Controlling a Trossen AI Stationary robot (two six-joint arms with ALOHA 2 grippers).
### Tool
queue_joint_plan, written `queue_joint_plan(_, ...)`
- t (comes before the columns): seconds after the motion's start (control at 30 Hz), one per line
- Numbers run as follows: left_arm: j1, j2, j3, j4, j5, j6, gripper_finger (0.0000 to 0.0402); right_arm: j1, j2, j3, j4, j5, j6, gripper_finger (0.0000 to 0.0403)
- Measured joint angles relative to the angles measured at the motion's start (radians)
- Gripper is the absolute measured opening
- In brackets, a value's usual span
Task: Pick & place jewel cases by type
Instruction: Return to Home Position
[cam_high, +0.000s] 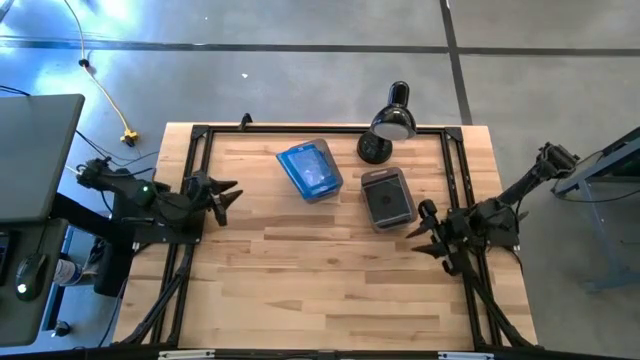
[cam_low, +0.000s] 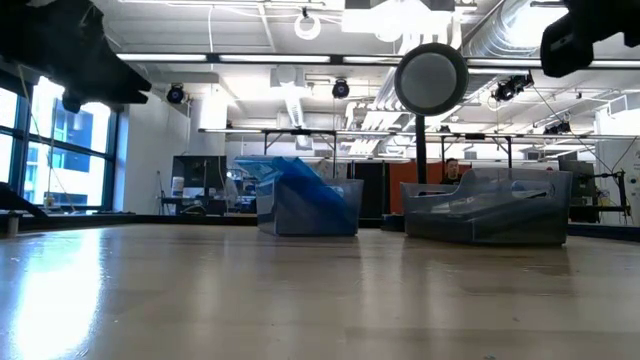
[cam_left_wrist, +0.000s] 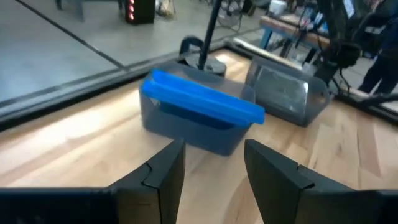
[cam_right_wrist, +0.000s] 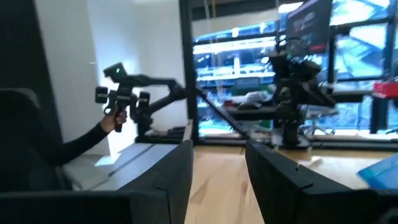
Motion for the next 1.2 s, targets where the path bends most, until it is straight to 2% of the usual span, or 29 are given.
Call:
queue_joint_plan(0.13, 0.0, -0.099, 0.0, -0.026, -0.05, 0.102, 0.0163, -0.061, -0.053, 0.0, -0.033, -0.063, -0.029, 0.0145)
queue_joint_plan(0.23, 0.0, -0.162, 0.0, -0.055, -0.034, 0.147, 0.0163, -0.104, -0.077, 0.0, -0.062, -0.102, -0.023, 0.0145)
queue_joint_plan(0.33, 0.0, -0.222, 0.0, -0.131, 0.001, 0.146, 0.0163, -0.143, -0.089, 0.0, -0.086, -0.12, 0.0, 0.0145)
queue_joint_plan(0.43, 0.0, -0.25, -0.002, -0.191, -0.02, 0.105, 0.0163, -0.177, -0.089, 0.0, -0.087, -0.155, -0.009, 0.0145)
queue_joint_plan(0.53, 0.0, -0.249, -0.038, -0.151, -0.066, 0.092, 0.0163, -0.208, -0.088, 0.0, -0.087, -0.189, -0.022, 0.0145)
queue_joint_plan(0.63, 0.0, -0.248, -0.121, 0.013, -0.054, 0.16, 0.0163, -0.241, -0.086, 0.0, -0.088, -0.211, -0.024, 0.0145)
queue_joint_plan(0.77, 0.0, -0.247, -0.225, 0.244, 0.035, 0.317, 0.0163, -0.283, -0.086, 0.0, -0.094, -0.213, -0.025, 0.0145)
queue_joint_plan(0.87, 0.0, -0.248, -0.257, 0.376, 0.169, 0.441, 0.0163, -0.305, -0.086, 0.0, -0.093, -0.211, -0.029, 0.0145)
queue_joint_plan(1.0, 0.0, -0.248, -0.259, 0.394, 0.367, 0.54, 0.0163, -0.315, -0.086, 0.0, -0.094, -0.202, -0.025, 0.0145)
queue_joint_plan(1.07, 0.0, -0.247, -0.259, 0.378, 0.409, 0.546, 0.0163, -0.315, -0.086, 0.0, -0.094, -0.203, -0.025, 0.0145)
queue_joint_plan(1.2, 0.0, -0.246, -0.254, 0.332, 0.433, 0.518, 0.0163, -0.315, -0.086, 0.0, -0.094, -0.202, -0.025, 0.0145)
